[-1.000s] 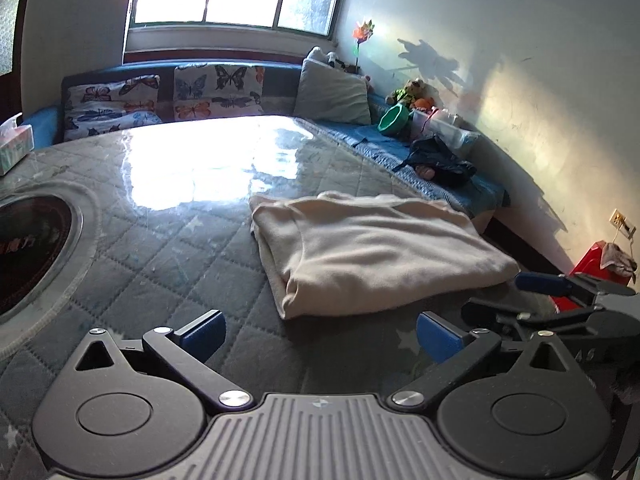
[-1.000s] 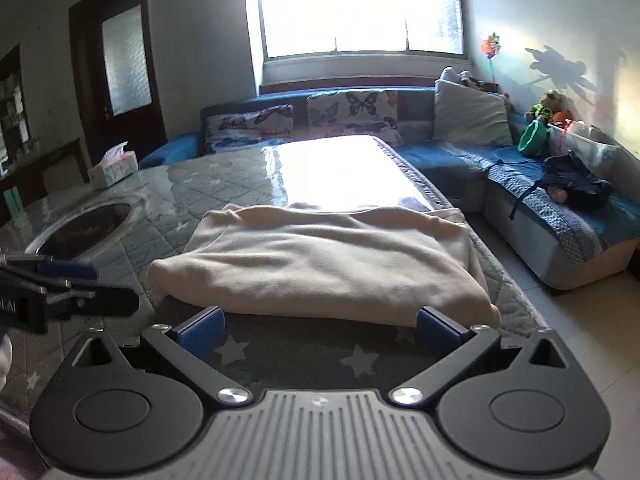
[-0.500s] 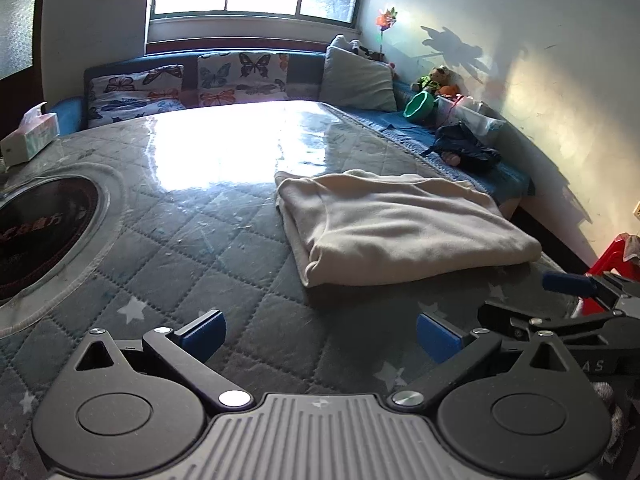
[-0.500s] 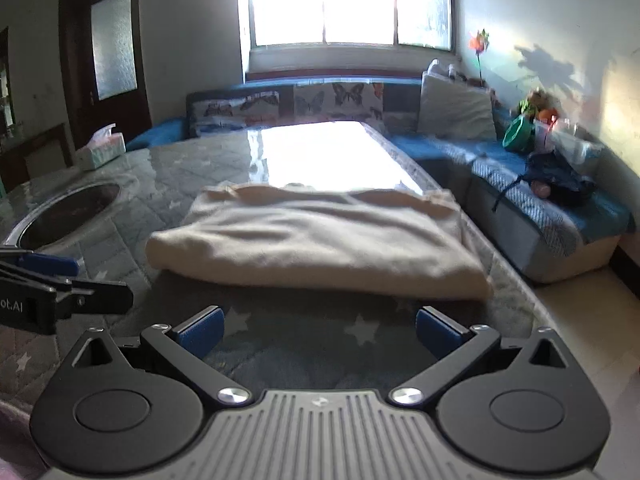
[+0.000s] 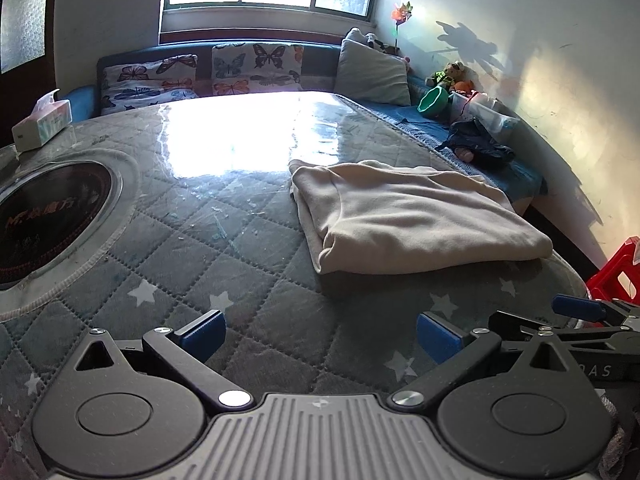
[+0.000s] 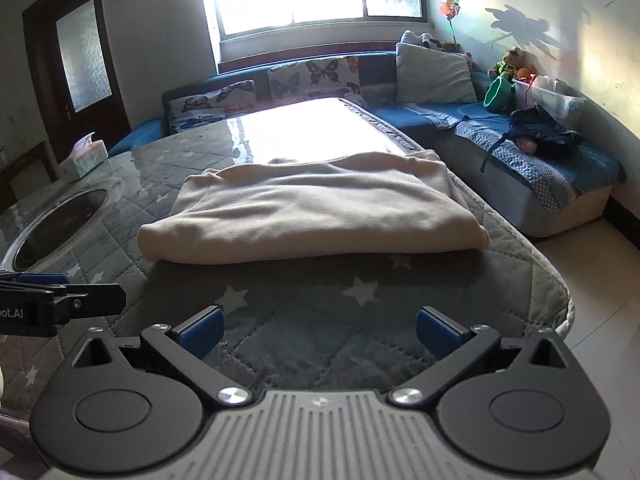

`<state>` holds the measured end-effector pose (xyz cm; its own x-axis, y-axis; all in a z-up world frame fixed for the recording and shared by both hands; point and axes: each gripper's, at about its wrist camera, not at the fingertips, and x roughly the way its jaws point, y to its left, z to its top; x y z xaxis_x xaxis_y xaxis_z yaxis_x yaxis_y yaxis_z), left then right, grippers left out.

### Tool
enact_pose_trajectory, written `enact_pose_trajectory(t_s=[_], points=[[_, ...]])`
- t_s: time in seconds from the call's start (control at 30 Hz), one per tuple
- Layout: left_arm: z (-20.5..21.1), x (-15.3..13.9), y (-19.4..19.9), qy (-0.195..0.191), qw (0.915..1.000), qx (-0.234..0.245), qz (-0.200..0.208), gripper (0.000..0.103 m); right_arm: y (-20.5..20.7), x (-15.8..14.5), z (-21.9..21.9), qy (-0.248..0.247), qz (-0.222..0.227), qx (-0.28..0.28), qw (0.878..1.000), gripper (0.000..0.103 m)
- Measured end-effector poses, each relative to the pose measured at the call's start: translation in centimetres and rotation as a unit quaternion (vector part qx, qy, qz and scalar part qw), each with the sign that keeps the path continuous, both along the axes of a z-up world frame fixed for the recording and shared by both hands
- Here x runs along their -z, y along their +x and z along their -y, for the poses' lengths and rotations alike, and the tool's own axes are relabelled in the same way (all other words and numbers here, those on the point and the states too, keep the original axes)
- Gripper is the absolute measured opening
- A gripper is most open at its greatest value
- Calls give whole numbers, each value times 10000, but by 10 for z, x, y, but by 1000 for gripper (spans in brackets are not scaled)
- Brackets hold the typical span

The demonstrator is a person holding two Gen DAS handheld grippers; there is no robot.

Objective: Fold clothes

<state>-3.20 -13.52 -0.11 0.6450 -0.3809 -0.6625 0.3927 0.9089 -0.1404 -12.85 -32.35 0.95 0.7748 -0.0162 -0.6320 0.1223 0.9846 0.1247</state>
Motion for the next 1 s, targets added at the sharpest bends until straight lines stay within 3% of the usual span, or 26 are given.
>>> enact_pose_trajectory(t_s=[1.0], points=[[7,7,2,83,9994,65,-324,103,5,5,-1,17,-162,-15,9999,103]])
